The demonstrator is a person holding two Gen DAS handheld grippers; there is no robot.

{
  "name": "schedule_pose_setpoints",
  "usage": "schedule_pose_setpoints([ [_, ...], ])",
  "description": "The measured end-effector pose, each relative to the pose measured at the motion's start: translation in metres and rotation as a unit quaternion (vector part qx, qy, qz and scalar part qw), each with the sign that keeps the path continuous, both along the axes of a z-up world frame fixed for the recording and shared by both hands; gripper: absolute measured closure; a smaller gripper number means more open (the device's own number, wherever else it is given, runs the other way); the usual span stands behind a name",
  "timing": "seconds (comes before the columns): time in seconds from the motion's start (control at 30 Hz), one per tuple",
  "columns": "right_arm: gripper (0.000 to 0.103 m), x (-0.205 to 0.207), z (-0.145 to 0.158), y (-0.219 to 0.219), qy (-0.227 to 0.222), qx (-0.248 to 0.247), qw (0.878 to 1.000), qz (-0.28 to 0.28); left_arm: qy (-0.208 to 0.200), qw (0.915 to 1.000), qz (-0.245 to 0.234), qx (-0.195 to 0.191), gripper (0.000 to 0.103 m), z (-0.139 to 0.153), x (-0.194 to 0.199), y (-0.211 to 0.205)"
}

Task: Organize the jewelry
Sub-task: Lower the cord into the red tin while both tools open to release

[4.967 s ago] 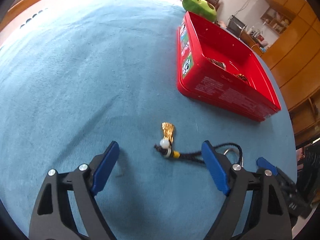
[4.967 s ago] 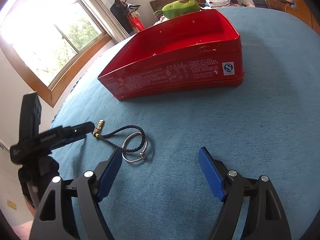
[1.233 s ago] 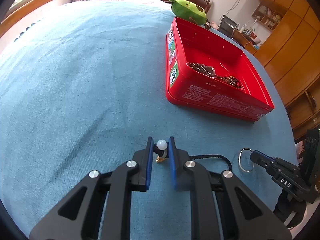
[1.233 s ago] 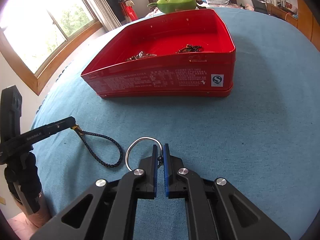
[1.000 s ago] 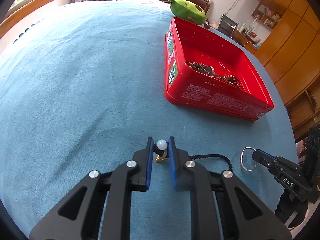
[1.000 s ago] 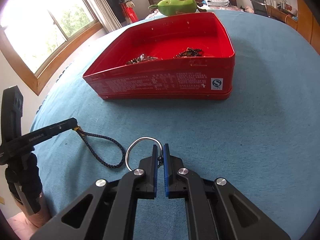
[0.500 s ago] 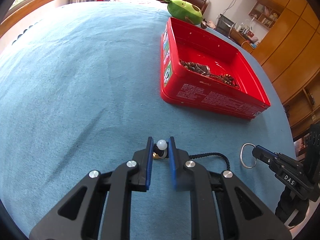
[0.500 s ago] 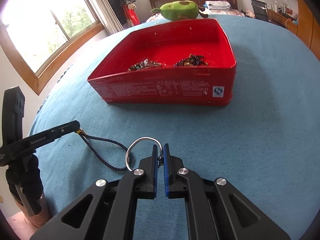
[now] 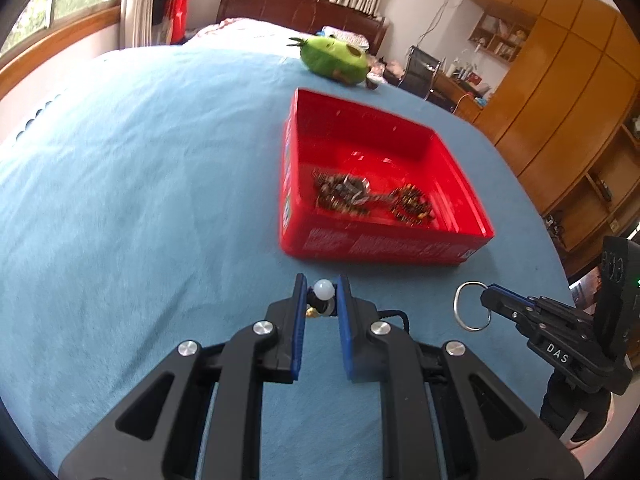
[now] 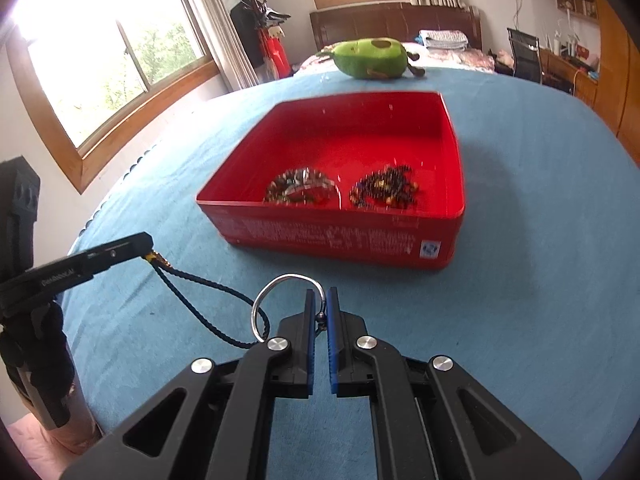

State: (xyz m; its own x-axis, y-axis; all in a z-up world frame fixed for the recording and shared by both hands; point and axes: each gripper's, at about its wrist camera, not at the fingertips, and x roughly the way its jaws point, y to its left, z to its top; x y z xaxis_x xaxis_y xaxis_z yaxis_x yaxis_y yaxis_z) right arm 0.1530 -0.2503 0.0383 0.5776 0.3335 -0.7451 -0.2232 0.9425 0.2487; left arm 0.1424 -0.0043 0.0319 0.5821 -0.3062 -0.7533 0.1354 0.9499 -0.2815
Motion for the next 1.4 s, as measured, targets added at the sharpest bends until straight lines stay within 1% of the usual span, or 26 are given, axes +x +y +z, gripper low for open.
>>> schedule_pose_setpoints([
  [0.1, 0.098, 0.007, 0.013, -0.004, -0.011, 0.000, 1.000, -0.003, -0.016, 0.9999, -0.005, 0.004, 0.090, 0.018, 0.008, -0.007],
  [0.27, 0.098, 0.026, 0.045, -0.012, -0.039, 0.003, 0.999, -0.008, -0.046, 0.9989, -0.006, 0.013, 0.090, 0.048, 0.026, -0.021],
  [0.33, 0.098, 0.038, 0.059, -0.016, -0.050, 0.004, 0.999, -0.011, -0.065, 0.9976, 0.002, 0.023, 0.090, 0.061, 0.039, -0.026],
  [0.43, 0.098, 0.061, 0.070, -0.019, -0.055, 0.011, 0.998, -0.015, -0.080, 0.9961, 0.012, 0.036, 0.090, 0.072, 0.057, -0.035],
  [0.5, 0.098, 0.076, 0.071, -0.020, -0.053, 0.013, 0.998, -0.016, -0.086, 0.9950, 0.019, 0.047, 0.090, 0.074, 0.069, -0.041],
  [0.57, 0.098, 0.093, 0.068, -0.021, -0.045, 0.010, 0.999, -0.020, -0.082, 0.9950, 0.021, 0.053, 0.090, 0.071, 0.085, -0.050],
  [0.7, 0.098, 0.128, 0.054, -0.022, -0.027, 0.006, 0.999, -0.031, -0.061, 0.9970, 0.010, 0.047, 0.090, 0.056, 0.120, -0.064],
  [0.93, 0.098, 0.185, 0.011, -0.028, 0.022, 0.000, 0.998, -0.050, -0.028, 0.9979, 0.004, 0.058, 0.090, 0.023, 0.176, -0.085],
  [1.1, 0.098, 0.214, -0.008, -0.028, 0.040, -0.007, 0.998, -0.055, -0.010, 0.9972, 0.003, 0.074, 0.089, 0.003, 0.211, -0.093],
  [1.13, 0.095, 0.220, -0.012, -0.027, 0.041, -0.015, 0.997, -0.056, -0.007, 0.9967, 0.005, 0.081, 0.088, -0.002, 0.217, -0.094],
  [1.17, 0.093, 0.222, -0.014, -0.029, 0.039, -0.018, 0.997, -0.063, -0.006, 0.9963, 0.009, 0.085, 0.079, -0.007, 0.222, -0.093],
  [1.2, 0.087, 0.222, -0.015, -0.031, 0.034, -0.021, 0.997, -0.070, -0.005, 0.9963, 0.015, 0.085, 0.055, -0.009, 0.224, -0.090],
  [1.23, 0.084, 0.222, -0.016, -0.032, 0.025, -0.031, 0.996, -0.075, -0.008, 0.9964, 0.021, 0.081, 0.045, -0.010, 0.226, -0.088],
  [1.27, 0.084, 0.219, -0.015, -0.032, 0.021, -0.040, 0.996, -0.076, -0.016, 0.9966, 0.029, 0.076, 0.041, -0.010, 0.226, -0.084],
  [1.33, 0.083, 0.216, -0.013, -0.035, 0.015, -0.046, 0.995, -0.084, -0.020, 0.9954, 0.032, 0.088, 0.041, -0.009, 0.225, -0.081],
  [1.4, 0.080, 0.207, -0.007, -0.039, 0.006, -0.038, 0.995, -0.088, -0.028, 0.9952, 0.028, 0.090, 0.041, -0.003, 0.217, -0.078],
])
